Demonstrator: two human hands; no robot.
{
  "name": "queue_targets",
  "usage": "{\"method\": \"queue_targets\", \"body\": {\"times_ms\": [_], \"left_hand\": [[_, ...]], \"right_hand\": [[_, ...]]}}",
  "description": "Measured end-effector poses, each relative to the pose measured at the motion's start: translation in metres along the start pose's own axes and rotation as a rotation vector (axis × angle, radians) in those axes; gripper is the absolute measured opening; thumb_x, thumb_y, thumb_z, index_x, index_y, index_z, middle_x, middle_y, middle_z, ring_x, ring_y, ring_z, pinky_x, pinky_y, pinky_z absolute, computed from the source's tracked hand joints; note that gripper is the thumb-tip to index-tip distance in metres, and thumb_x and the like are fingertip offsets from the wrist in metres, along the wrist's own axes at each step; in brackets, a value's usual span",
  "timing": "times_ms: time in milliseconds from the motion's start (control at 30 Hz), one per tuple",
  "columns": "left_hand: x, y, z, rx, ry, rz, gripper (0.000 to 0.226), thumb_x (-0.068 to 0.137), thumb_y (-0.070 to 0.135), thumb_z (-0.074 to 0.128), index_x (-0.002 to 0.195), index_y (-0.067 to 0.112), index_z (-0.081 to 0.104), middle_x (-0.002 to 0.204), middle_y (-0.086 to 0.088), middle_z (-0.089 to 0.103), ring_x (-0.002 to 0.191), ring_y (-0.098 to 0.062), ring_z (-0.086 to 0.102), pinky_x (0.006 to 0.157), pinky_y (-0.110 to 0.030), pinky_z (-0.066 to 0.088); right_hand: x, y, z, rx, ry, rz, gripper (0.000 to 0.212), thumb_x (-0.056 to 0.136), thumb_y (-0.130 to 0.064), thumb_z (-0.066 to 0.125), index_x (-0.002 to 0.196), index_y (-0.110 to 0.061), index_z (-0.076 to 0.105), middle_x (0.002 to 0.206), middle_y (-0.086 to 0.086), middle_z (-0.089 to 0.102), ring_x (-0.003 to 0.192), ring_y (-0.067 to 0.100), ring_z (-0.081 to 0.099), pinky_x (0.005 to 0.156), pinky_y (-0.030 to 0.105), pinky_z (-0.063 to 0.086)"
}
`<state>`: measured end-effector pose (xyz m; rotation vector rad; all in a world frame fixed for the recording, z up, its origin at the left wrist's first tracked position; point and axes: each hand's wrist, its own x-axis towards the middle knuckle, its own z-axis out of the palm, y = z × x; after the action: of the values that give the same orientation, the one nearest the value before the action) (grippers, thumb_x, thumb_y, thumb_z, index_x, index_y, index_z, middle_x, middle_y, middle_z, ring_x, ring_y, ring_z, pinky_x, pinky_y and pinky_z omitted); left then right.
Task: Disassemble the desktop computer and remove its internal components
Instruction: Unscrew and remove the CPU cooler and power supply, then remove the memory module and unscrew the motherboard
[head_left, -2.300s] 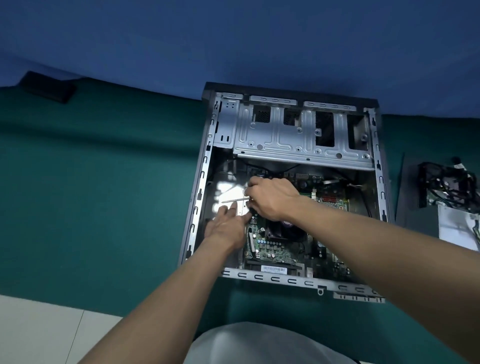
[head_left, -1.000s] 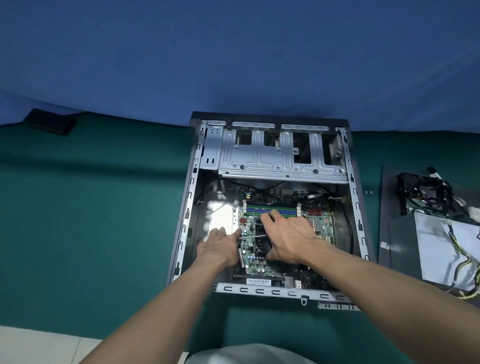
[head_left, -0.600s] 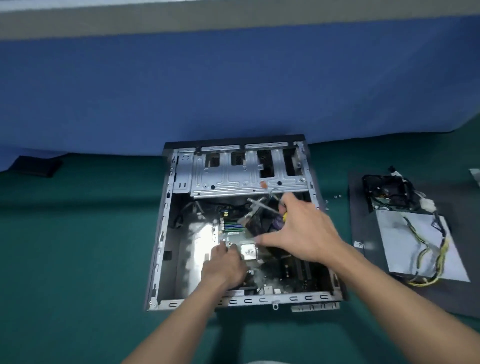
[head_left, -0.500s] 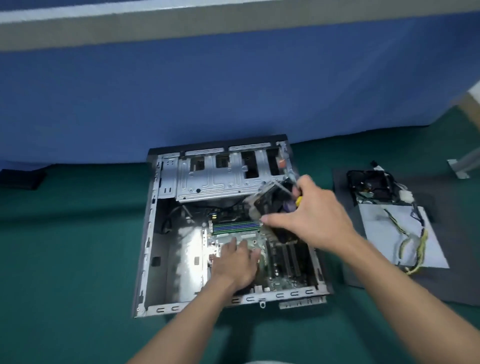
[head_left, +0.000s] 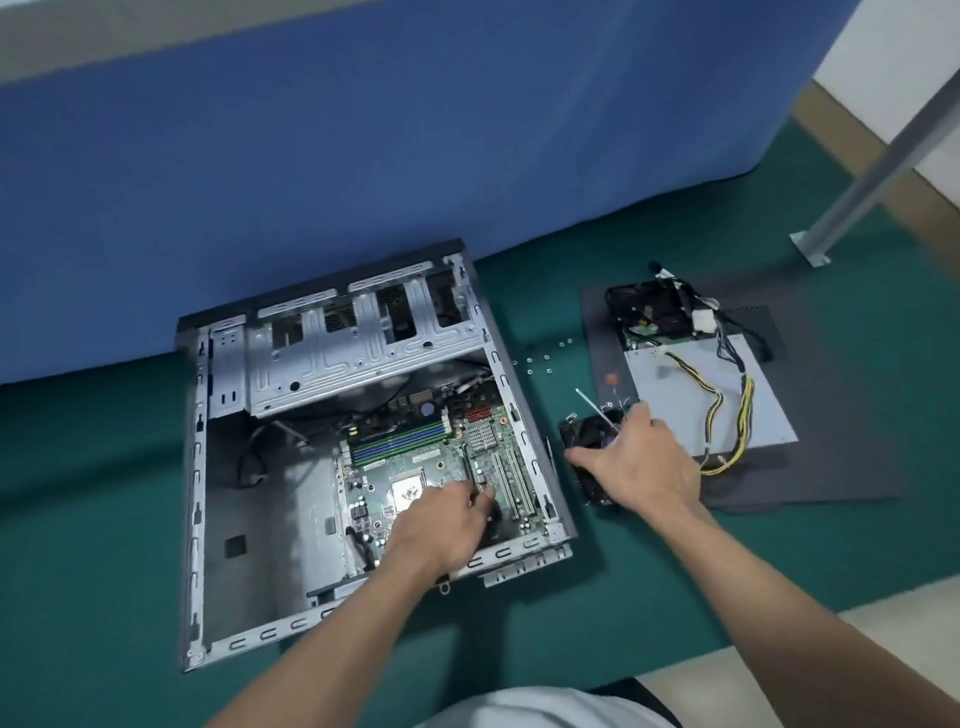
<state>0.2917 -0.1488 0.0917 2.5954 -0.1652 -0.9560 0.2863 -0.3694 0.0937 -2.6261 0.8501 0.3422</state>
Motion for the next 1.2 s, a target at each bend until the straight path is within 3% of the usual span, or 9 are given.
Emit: {"method": "queue_targets", "body": {"times_ms": [100,233,400,633,733,867,967,1067,1200], "left_hand": [[0.000,-0.001,-0.001,0.003,0.019,-0.014,0.043,0.099,0.057,0.029,0.092,0.023,0.054,0.084,0.001,0.063,0.079,-0.018,0.063,0.082,-0.038,0.052],[-0.001,-0.001,-0.001,-0.015,0.009,-0.030,0.043,0.100,0.055,0.030,0.090,0.021,0.055,0.080,0.001,0.063,0.074,-0.016,0.062,0.076,-0.035,0.051],[0.001,0.000,-0.001,-0.020,-0.009,-0.028,0.042,0.100,0.053,0.032,0.093,0.021,0.057,0.080,0.002,0.065,0.073,-0.013,0.063,0.074,-0.032,0.050],[0.002,-0.001,-0.001,-0.026,-0.010,-0.034,0.042,0.100,0.054,0.033,0.092,0.021,0.058,0.078,0.000,0.064,0.070,-0.015,0.063,0.082,-0.039,0.053],[0.002,-0.001,-0.002,-0.029,-0.006,-0.040,0.040,0.100,0.054,0.034,0.085,0.023,0.055,0.075,0.001,0.062,0.068,-0.016,0.061,0.080,-0.037,0.053],[0.001,0.000,-0.002,-0.032,-0.006,-0.045,0.039,0.100,0.052,0.034,0.087,0.022,0.056,0.068,0.004,0.058,0.060,-0.013,0.057,0.074,-0.034,0.054],[0.001,0.000,-0.003,-0.031,-0.009,-0.047,0.039,0.101,0.051,0.034,0.086,0.022,0.055,0.072,0.002,0.061,0.063,-0.013,0.059,0.076,-0.036,0.054],[-0.001,0.001,-0.004,-0.027,-0.008,-0.049,0.038,0.101,0.051,0.034,0.082,0.024,0.052,0.073,0.001,0.062,0.064,-0.013,0.059,0.075,-0.034,0.053],[-0.003,0.002,-0.005,-0.024,-0.010,-0.062,0.039,0.101,0.052,0.034,0.080,0.023,0.052,0.072,0.001,0.061,0.064,-0.014,0.059,0.072,-0.033,0.052]], "right_hand": [[-0.001,-0.002,0.014,-0.078,0.108,0.033,0.077,0.061,-0.067,0.068,0.111,-0.012,0.044,0.104,0.009,0.059,0.089,0.032,0.063,0.063,0.034,0.035],[0.011,0.005,0.014,-0.121,0.152,0.049,0.072,0.064,-0.063,0.067,0.108,-0.012,0.043,0.104,0.012,0.059,0.086,0.033,0.064,0.062,0.034,0.036],[0.040,0.032,0.001,-0.136,0.122,0.070,0.078,0.062,-0.065,0.069,0.110,-0.010,0.041,0.106,0.014,0.059,0.089,0.035,0.064,0.063,0.035,0.037],[0.059,0.039,-0.006,-0.151,0.043,0.054,0.081,0.064,-0.070,0.069,0.112,-0.013,0.035,0.108,0.018,0.057,0.094,0.037,0.062,0.069,0.040,0.042],[0.054,0.035,-0.002,-0.140,0.053,0.070,0.078,0.072,-0.063,0.069,0.116,-0.015,0.026,0.111,0.019,0.052,0.086,0.037,0.062,0.064,0.037,0.037],[0.037,0.026,0.003,-0.116,0.161,0.055,0.091,0.082,-0.047,0.067,0.142,-0.015,0.008,0.134,0.023,0.028,0.063,0.034,0.053,0.061,0.037,0.038],[0.017,0.012,0.001,-0.081,0.296,-0.024,0.071,0.087,-0.035,0.062,0.138,-0.009,0.020,0.127,0.021,0.032,0.082,0.039,0.053,0.070,0.045,0.044],[-0.004,-0.003,0.009,-0.073,0.134,-0.164,0.047,0.083,-0.012,0.056,0.125,-0.005,0.037,0.121,0.017,0.034,0.101,0.041,0.044,0.083,0.052,0.042],[-0.003,-0.016,0.029,0.032,-0.198,-0.213,0.043,0.086,-0.001,0.053,0.127,0.001,0.039,0.126,0.018,0.033,0.109,0.041,0.045,0.092,0.046,0.041]]}}
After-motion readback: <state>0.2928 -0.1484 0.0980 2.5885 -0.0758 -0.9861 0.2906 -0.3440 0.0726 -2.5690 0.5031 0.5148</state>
